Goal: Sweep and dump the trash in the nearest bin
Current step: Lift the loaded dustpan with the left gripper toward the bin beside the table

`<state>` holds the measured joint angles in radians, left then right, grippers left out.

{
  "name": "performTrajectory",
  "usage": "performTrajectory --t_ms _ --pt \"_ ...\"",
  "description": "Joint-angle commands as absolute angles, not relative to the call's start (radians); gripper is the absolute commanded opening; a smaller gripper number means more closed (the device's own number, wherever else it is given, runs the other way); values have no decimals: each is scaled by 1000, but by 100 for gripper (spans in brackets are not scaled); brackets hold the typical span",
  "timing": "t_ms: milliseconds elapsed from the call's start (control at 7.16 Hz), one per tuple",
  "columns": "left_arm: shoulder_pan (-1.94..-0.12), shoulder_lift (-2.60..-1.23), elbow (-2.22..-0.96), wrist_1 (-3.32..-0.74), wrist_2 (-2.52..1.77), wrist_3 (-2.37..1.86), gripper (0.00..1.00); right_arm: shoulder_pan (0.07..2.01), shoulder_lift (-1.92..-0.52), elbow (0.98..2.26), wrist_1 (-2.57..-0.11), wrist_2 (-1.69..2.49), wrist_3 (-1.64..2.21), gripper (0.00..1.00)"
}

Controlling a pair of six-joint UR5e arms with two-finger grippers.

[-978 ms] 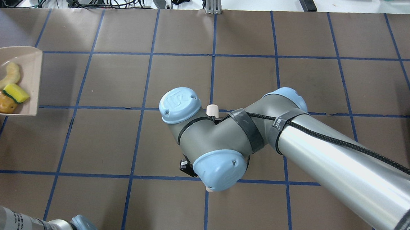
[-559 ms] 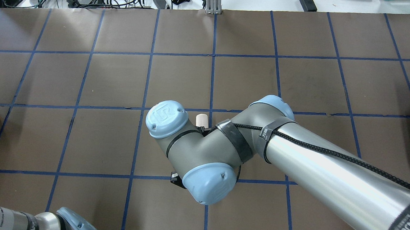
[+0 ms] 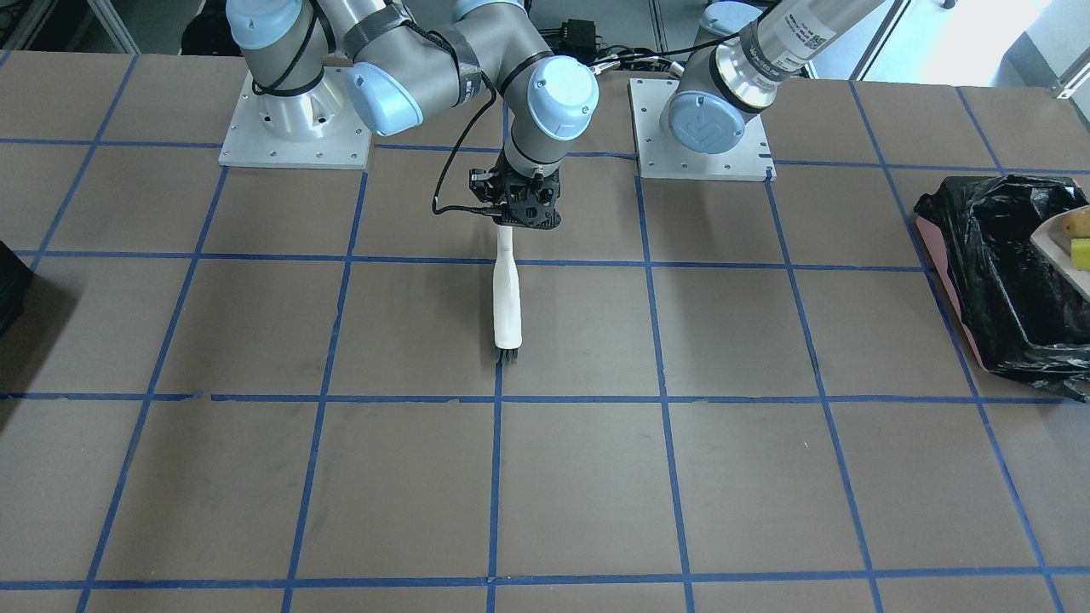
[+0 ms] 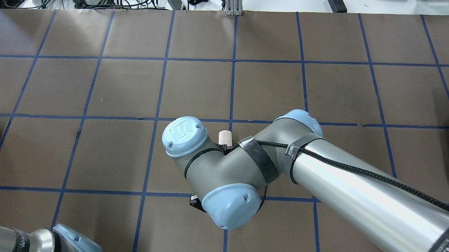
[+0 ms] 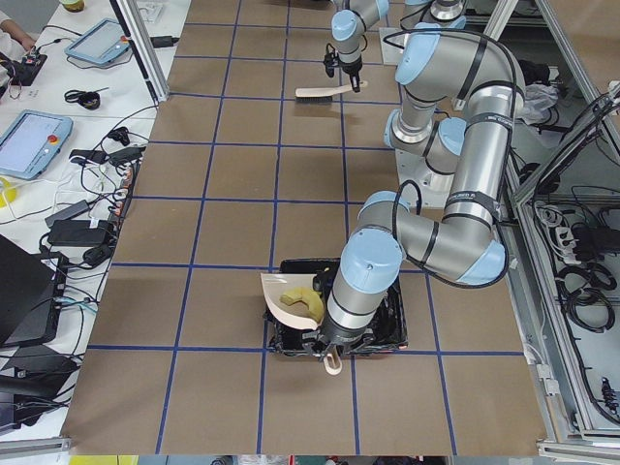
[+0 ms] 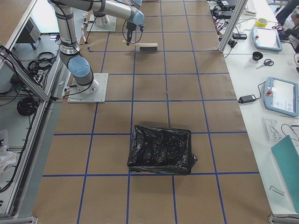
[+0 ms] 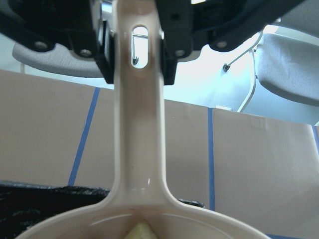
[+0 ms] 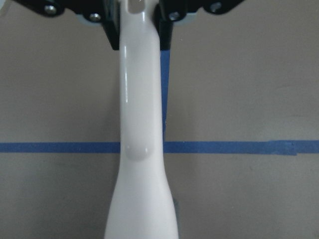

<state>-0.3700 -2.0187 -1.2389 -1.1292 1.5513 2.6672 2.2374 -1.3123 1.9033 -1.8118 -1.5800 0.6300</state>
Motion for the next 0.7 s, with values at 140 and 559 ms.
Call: performTrajectory --t_ms 140,559 --pt "-383 -1979 -1409 -840 1667 2815 0 2235 -1313 1907 -1812 -1580 630 0" --pt "-416 -1934 -1410 -802 1686 2940 0 2235 -1307 1907 -1822 -1562 701 0"
